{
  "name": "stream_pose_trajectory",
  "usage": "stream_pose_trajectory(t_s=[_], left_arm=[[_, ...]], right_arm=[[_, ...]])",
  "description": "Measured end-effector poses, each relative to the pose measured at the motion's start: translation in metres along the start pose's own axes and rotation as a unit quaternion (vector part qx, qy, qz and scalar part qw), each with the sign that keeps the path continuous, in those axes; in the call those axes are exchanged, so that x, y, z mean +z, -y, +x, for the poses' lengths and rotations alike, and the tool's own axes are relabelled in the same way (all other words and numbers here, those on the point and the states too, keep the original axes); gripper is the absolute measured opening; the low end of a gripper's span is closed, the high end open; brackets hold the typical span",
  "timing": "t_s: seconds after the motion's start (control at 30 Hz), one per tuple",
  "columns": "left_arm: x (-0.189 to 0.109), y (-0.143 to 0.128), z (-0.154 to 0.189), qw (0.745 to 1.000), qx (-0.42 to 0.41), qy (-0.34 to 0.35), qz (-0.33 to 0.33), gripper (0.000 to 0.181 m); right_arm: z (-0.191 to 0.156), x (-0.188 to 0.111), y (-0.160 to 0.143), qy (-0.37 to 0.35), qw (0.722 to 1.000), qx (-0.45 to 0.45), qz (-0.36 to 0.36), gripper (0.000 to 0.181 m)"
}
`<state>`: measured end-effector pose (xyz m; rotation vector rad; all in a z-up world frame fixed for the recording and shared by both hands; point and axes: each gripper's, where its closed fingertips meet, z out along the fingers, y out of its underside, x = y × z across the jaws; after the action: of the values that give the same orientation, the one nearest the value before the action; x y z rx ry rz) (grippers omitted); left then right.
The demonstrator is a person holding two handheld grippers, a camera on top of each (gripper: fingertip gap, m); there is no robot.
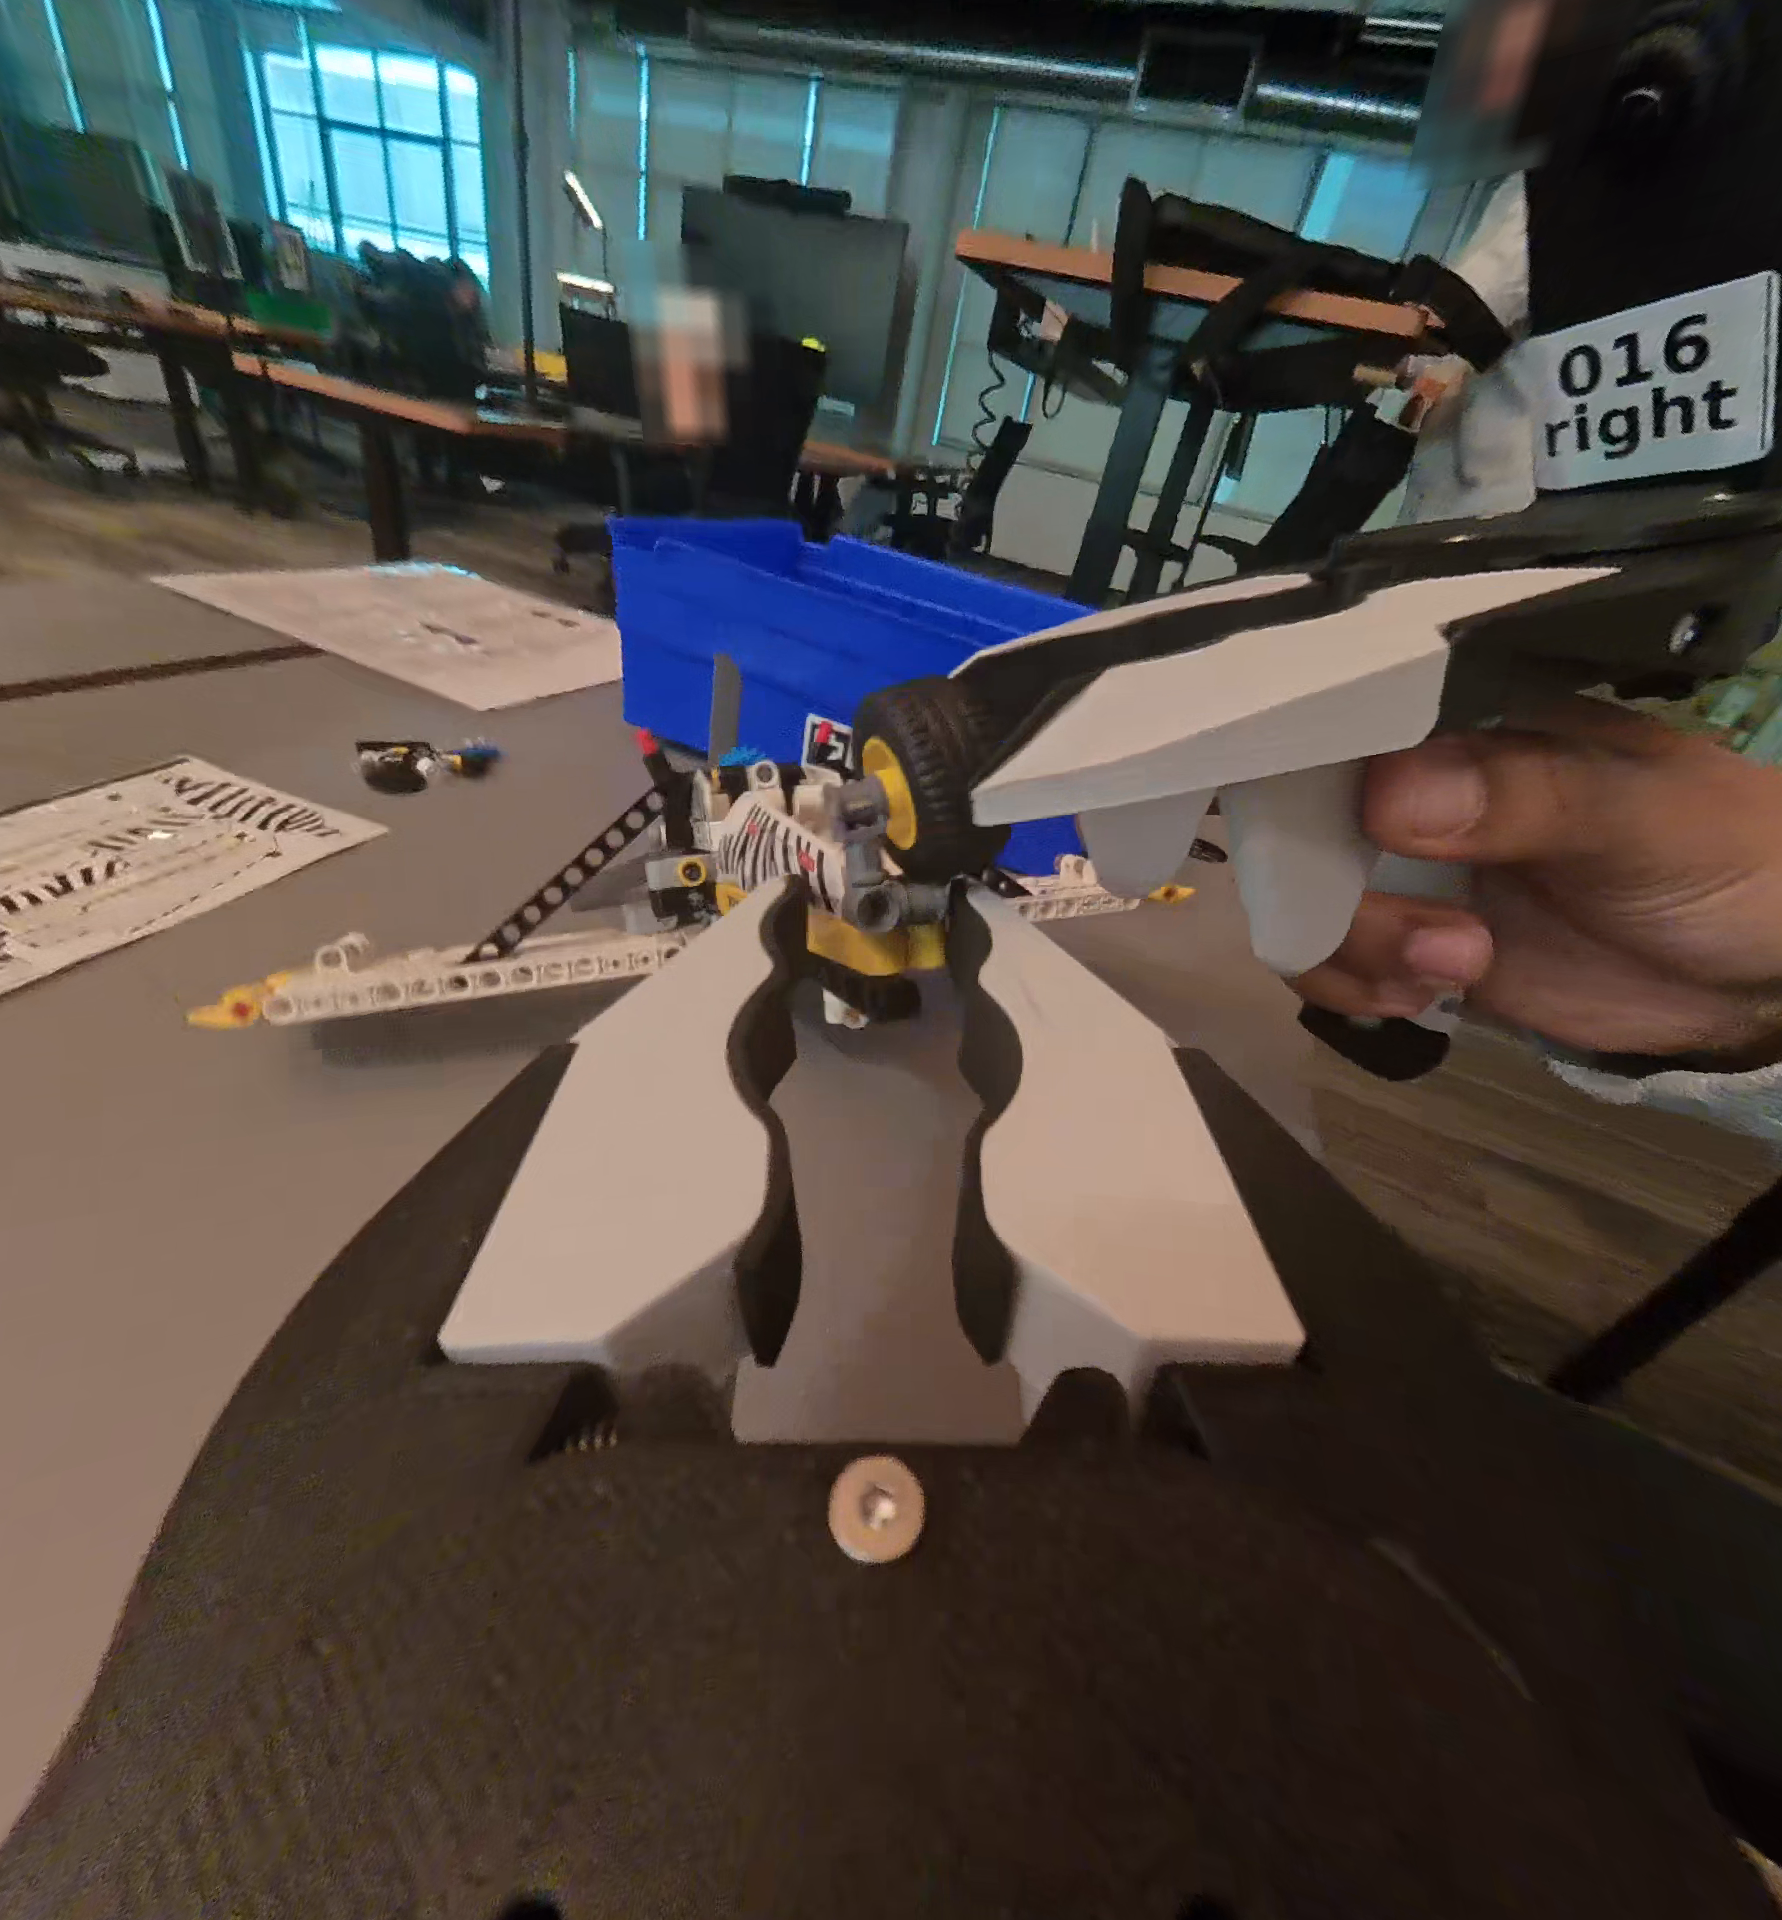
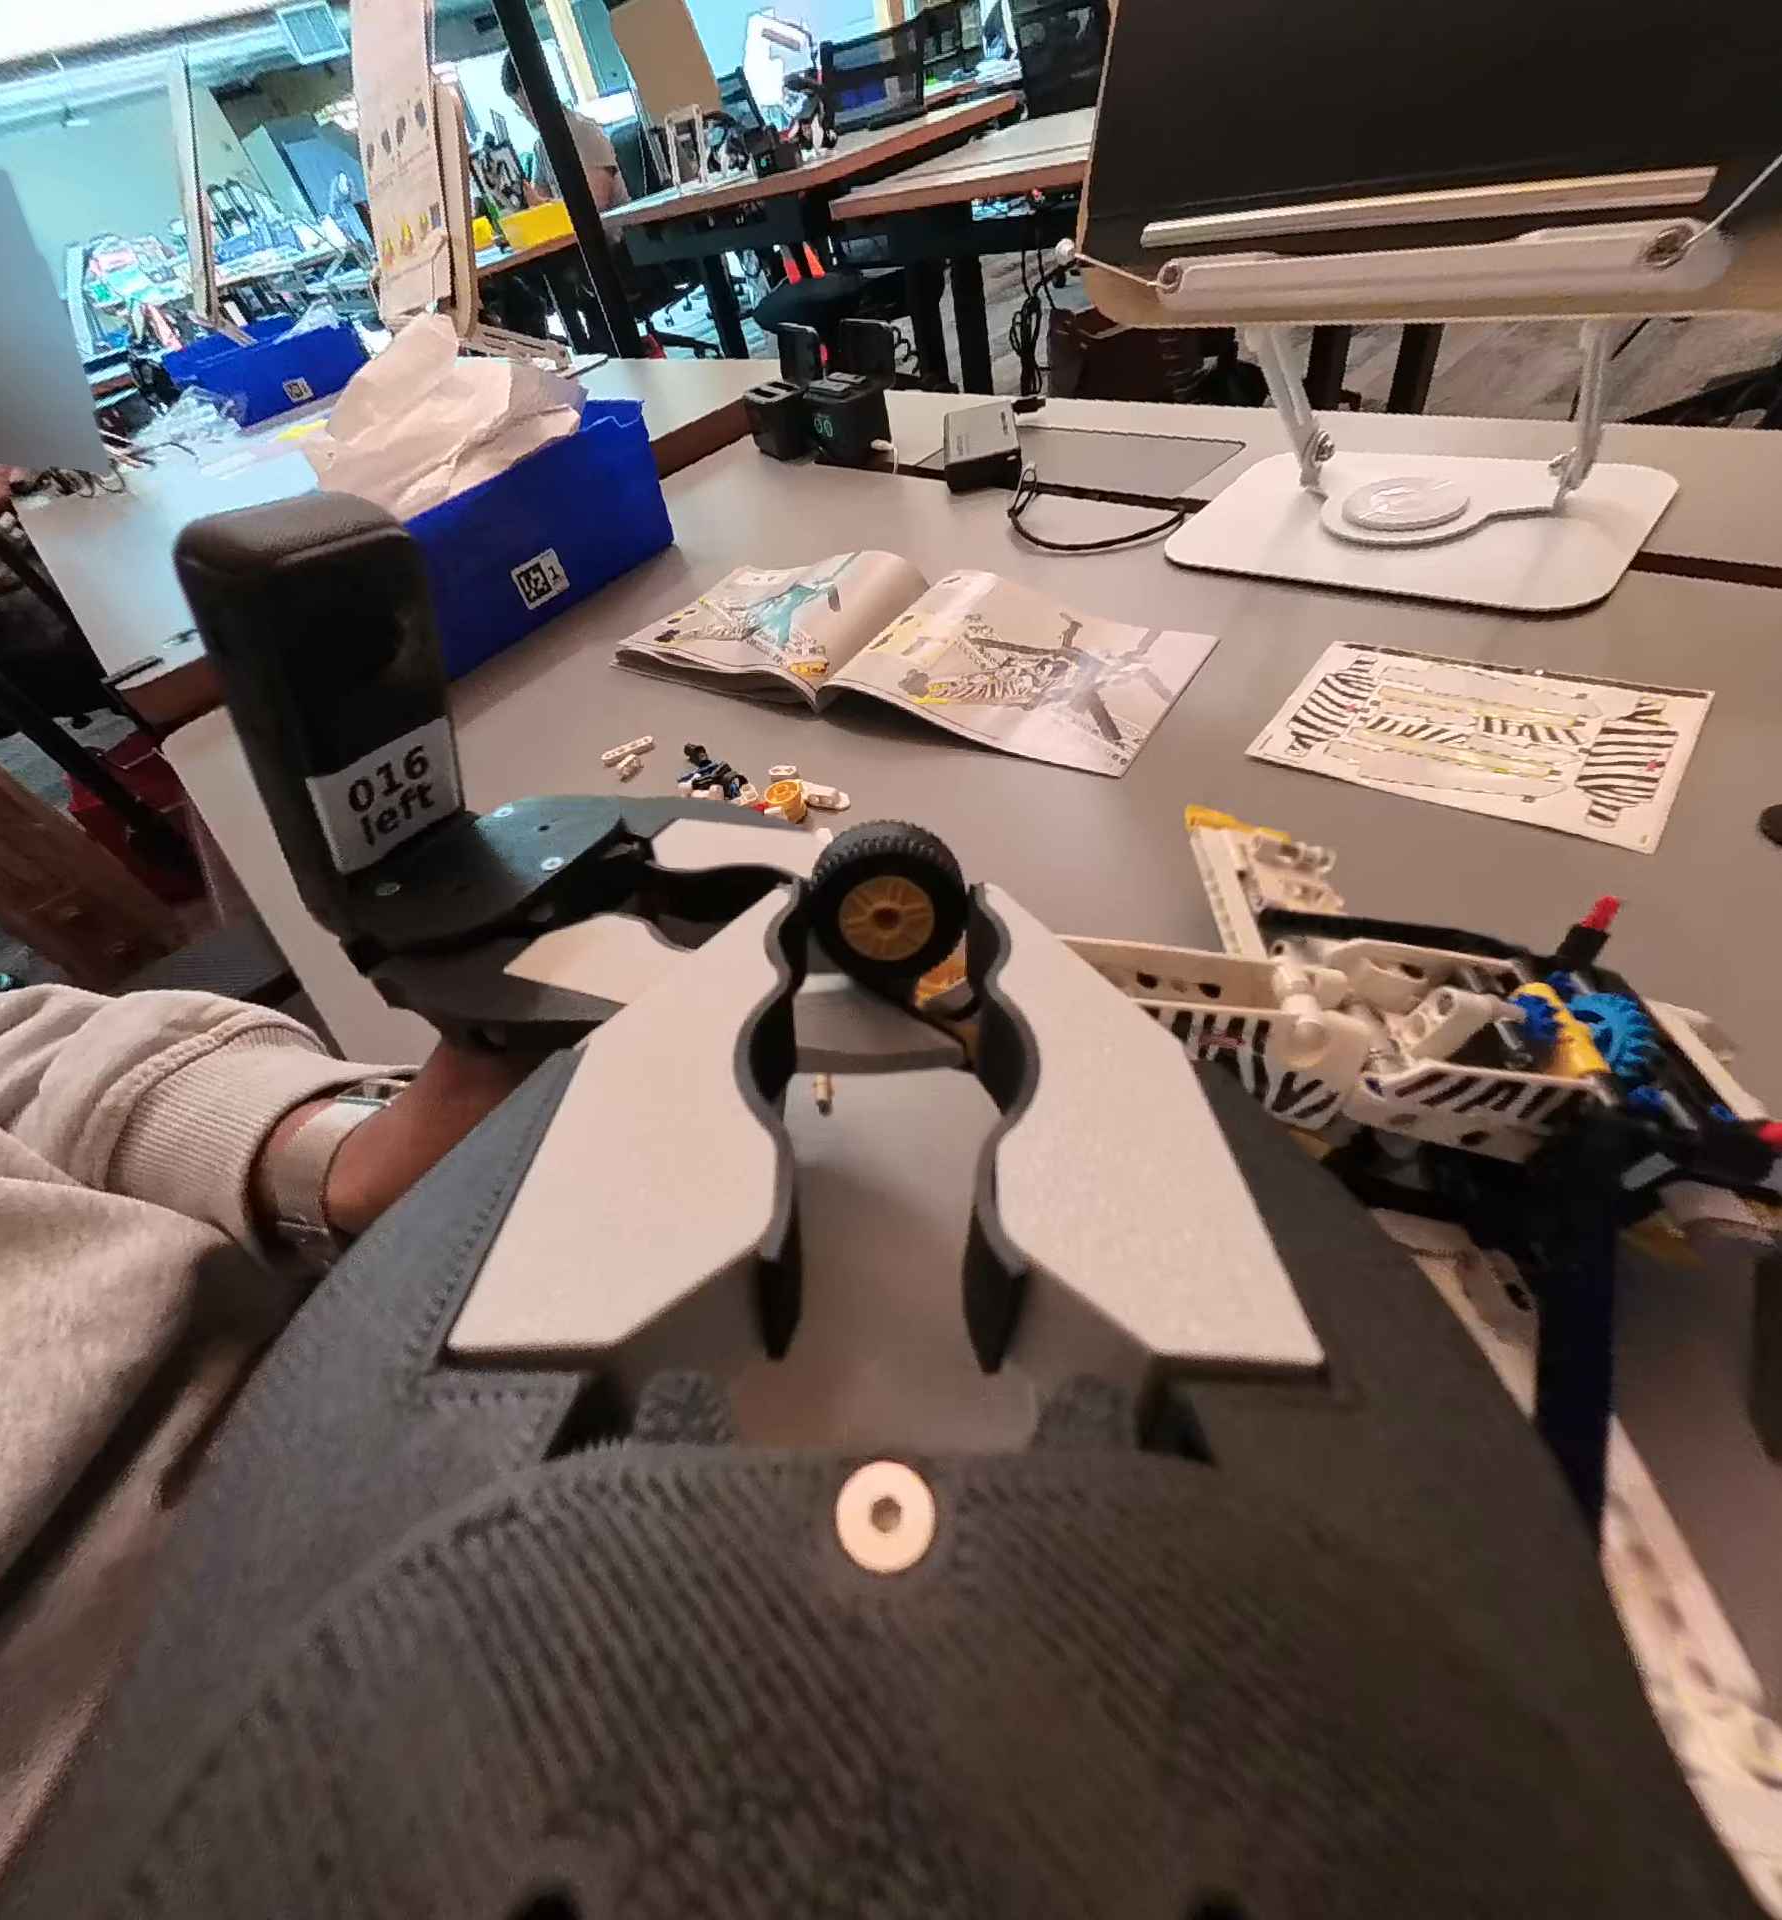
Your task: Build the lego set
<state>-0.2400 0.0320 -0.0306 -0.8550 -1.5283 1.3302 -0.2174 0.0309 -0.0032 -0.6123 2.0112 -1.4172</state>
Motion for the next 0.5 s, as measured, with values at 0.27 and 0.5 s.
stream_pose_trajectory(t_s=[0.27,0.5], left_arm=[[-0.001,-0.002,-0.005,1.0,0.012,0.023,-0.011,0.017],[-0.005,0.006,-0.004,0.999,0.025,0.022,0.003,0.015]], right_arm=[[0.0,-0.001,-0.002,-0.002,0.999,-0.017,-0.032,0.029],[-0.01,-0.01,0.021,-0.022,0.904,-0.385,-0.183,0.055]])
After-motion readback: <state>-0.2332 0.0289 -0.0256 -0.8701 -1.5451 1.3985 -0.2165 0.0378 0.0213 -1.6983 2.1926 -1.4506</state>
